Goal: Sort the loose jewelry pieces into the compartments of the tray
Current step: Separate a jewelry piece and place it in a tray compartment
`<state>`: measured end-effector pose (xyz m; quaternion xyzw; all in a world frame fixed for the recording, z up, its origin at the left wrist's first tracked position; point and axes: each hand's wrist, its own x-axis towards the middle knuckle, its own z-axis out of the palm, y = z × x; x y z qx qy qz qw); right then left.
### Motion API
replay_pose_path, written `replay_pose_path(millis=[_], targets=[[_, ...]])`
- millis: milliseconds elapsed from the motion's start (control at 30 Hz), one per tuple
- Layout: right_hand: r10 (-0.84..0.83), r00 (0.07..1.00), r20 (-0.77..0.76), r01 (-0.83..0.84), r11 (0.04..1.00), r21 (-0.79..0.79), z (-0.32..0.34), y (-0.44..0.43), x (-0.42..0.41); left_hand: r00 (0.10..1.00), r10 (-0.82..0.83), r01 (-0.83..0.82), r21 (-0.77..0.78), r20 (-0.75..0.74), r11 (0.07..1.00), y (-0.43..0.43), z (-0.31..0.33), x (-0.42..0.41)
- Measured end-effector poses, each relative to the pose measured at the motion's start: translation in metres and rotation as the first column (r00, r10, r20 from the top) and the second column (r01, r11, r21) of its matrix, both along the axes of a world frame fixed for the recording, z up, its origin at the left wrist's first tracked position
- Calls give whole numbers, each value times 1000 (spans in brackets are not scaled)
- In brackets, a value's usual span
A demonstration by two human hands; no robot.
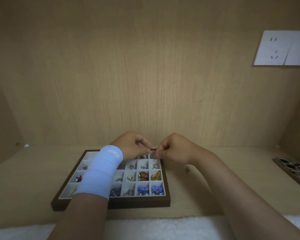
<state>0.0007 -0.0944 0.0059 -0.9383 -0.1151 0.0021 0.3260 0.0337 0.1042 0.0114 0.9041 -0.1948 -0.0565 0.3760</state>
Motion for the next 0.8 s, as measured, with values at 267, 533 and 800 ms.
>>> replay_pose_path(millis=[267, 533, 800], targets=[[67, 996, 60, -46, 953, -300, -3, 19, -6, 999, -20, 16, 130, 27, 991, -9, -7, -4], [-205, 950, 237, 259, 939, -226, -5, -25, 3, 986, 17, -44, 164, 164, 985, -22, -21, -2], [-155, 961, 227, 257, 798, -545, -29, -32, 15, 981, -4, -36, 204, 192, 978, -31, -32, -1]])
